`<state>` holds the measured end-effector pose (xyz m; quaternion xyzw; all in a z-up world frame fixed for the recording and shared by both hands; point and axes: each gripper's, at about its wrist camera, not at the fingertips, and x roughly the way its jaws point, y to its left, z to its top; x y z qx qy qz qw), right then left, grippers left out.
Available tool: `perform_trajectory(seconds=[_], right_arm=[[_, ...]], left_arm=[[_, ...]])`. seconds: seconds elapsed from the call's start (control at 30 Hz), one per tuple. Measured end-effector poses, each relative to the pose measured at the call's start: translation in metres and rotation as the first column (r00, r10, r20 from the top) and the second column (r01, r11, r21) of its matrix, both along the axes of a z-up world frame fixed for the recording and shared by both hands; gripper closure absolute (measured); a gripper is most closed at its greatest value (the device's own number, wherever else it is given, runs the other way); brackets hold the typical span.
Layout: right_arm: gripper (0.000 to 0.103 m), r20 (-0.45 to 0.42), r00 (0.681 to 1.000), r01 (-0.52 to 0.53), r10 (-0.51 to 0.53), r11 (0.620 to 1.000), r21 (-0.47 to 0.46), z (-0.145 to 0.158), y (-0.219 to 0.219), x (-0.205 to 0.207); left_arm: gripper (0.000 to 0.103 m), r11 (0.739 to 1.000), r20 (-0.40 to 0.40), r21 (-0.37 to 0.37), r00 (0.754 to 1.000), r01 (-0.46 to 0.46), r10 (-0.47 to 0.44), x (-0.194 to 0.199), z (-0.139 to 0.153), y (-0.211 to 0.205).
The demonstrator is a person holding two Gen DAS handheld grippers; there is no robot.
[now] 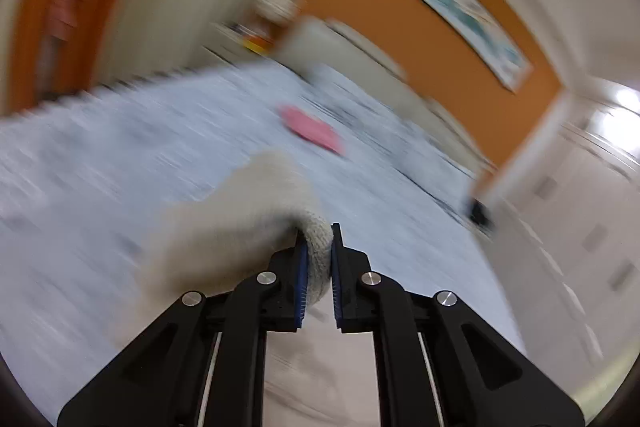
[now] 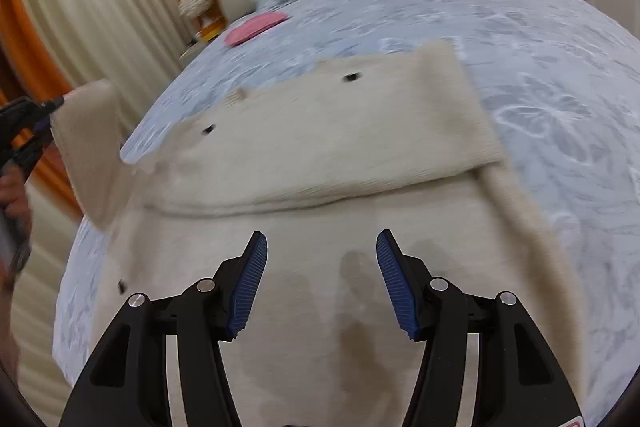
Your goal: Fold small clothes
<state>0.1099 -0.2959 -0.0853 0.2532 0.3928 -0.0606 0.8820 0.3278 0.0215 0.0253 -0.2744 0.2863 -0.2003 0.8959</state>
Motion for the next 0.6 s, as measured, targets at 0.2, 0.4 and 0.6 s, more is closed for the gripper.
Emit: perform_trajectory(seconds=[0.2, 0.4, 0.6], right_arm=[[0.046, -0.01, 0.999, 0.049, -0.049, 0.998, 0.042, -0.002, -0.025, -0.006], [0.045, -0.002, 1.0, -0.023, 0.023, 0.996, 0.09, -0.004, -0.021, 0.005], [0.039, 0.032, 0.966, -0.255, 0.258, 0.964, -0.079, 0.026, 0.056, 0.068]], left_arm=[[0.046, 0.998, -0.321, 0.011, 0.945, 0.065, -0.058, -0.051, -0.1, -0.095], [0.02, 0.99, -0.275, -0.015, 0.952, -0.143, 0.134, -0.092, -0.126, -0.036], [0.02, 0.935, -0.324, -0.152, 0.91, -0.321, 0.26, -0.078, -0.135, 0.02]])
